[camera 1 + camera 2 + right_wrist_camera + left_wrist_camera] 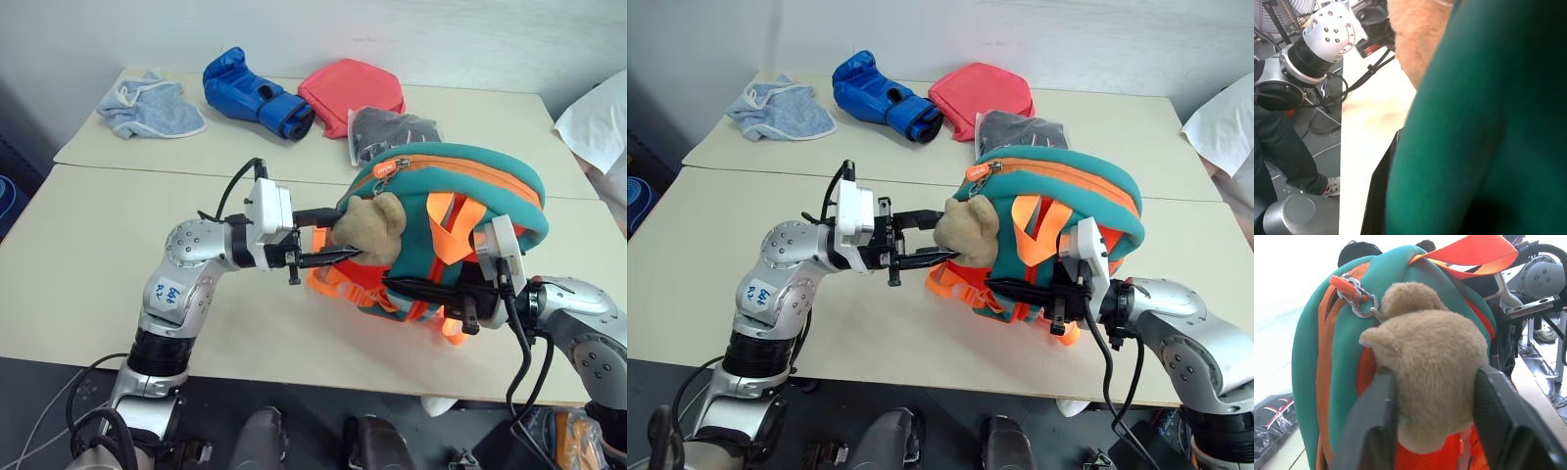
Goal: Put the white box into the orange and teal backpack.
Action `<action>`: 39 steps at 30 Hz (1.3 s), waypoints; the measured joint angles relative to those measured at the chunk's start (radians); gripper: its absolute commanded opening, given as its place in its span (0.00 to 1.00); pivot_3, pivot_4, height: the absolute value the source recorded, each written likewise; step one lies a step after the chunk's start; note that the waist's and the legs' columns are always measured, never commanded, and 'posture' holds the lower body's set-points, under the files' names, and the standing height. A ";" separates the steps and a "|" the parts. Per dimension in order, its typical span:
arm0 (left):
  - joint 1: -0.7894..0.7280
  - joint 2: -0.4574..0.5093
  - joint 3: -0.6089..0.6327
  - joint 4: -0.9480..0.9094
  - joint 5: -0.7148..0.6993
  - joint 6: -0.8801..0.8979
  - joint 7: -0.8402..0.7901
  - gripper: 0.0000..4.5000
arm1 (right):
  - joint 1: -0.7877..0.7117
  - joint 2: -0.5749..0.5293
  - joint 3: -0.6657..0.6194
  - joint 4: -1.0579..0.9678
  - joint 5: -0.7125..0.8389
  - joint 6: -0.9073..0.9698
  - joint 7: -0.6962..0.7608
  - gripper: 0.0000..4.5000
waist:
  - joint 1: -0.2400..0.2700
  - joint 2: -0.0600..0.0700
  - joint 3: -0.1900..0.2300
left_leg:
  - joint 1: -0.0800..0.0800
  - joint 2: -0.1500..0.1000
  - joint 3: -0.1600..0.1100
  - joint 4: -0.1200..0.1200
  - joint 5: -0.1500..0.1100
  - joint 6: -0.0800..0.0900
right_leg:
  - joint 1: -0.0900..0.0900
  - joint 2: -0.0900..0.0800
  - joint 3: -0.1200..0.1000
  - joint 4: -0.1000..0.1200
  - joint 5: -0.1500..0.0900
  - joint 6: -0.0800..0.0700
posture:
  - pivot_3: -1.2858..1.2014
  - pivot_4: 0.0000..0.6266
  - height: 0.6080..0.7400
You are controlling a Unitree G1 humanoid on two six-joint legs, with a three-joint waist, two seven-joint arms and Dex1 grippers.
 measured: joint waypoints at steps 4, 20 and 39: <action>-0.029 0.063 0.036 0.047 -0.046 0.053 -0.017 0.06 | 0.015 0.002 -0.002 -0.001 -0.001 0.000 -0.011 0.00 | 0.000 0.000 0.000 | 0.000 0.000 0.000 0.000 0.000 0.000 | 0.000 0.000 0.000 0.000 0.000 0.000 | 0.52 0.24 1.00; -0.261 0.184 0.087 0.553 -0.030 0.360 0.036 0.06 | 0.153 0.011 -0.064 -0.052 0.008 -0.039 -0.058 0.00 | -0.004 0.000 0.000 | 0.001 -0.001 0.001 -0.001 0.000 0.000 | -0.001 0.003 -0.008 0.002 0.000 0.000 | 0.52 0.24 1.00; -0.002 0.161 0.014 0.496 0.086 0.024 -0.044 0.54 | 0.252 0.119 -0.119 -0.022 -0.034 -0.173 -0.042 0.59 | 0.000 0.001 -0.001 | 0.000 0.000 0.001 -0.001 0.000 0.000 | -0.001 -0.001 -0.008 0.001 0.000 0.000 | 0.52 0.24 1.00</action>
